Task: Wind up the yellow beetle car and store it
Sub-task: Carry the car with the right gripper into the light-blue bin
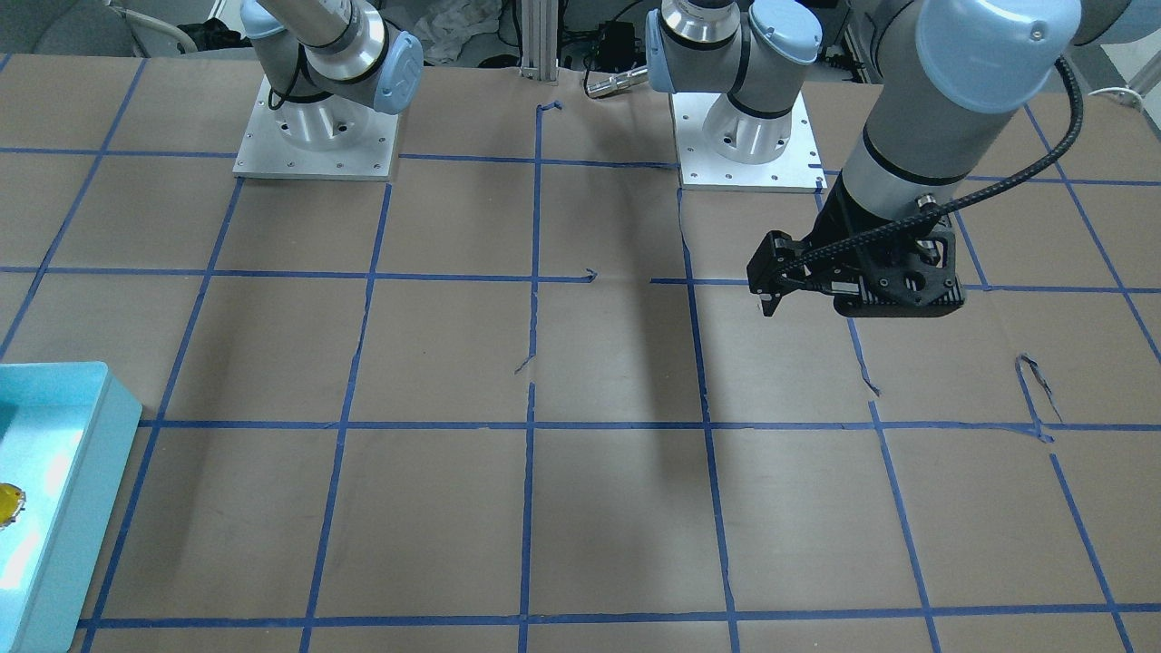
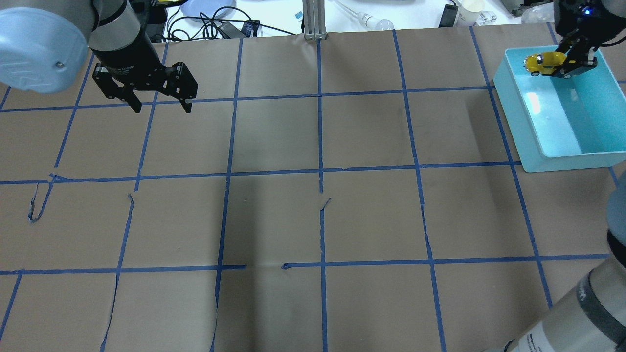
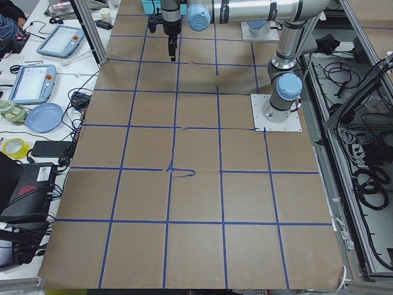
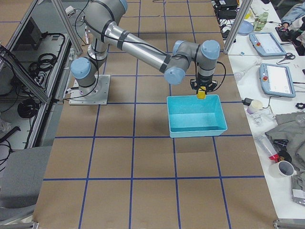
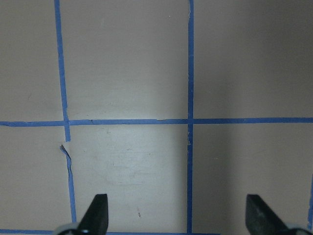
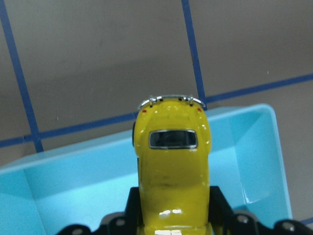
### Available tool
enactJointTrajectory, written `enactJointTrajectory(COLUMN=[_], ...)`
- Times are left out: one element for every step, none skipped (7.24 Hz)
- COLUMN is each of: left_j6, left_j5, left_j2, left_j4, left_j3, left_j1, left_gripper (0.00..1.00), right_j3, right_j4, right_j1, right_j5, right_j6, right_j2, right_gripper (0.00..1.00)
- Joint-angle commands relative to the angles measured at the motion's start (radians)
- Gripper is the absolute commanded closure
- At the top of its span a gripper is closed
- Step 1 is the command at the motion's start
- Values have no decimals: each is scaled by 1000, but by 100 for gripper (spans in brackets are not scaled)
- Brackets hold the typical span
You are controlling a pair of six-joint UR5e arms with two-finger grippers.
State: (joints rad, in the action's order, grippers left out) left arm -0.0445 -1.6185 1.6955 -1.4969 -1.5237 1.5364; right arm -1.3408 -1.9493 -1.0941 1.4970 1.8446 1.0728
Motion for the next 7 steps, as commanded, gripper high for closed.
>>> enactJointTrajectory(left_j6=[0, 0, 0, -2, 0, 0, -2], left_j5=[0, -1, -1, -1, -1, -1, -1], left_j2=[1, 1, 3, 1, 3, 3, 3], left_j4=[1, 1, 1, 1, 1, 3, 1], left_j3=[-1, -1, -1, -1, -1, -1, -1], left_j1=[1, 1, 1, 1, 1, 1, 1], left_gripper=[0, 0, 0, 0, 0, 0, 0], right_j3=[-15, -24, -49, -76, -109, -133, -138], right_j4=[-32, -48, -80, -110, -124, -147, -149], right_j1=[69, 74, 100, 102, 102, 108, 108], right_j5=[-12, -6, -11, -11, -12, -11, -14], right_j6=[30, 65, 103, 160, 273, 298, 298], right_j2=[-59, -79, -91, -96, -106, -106, -108], right_gripper=[84, 83, 79, 79, 75, 72, 61])
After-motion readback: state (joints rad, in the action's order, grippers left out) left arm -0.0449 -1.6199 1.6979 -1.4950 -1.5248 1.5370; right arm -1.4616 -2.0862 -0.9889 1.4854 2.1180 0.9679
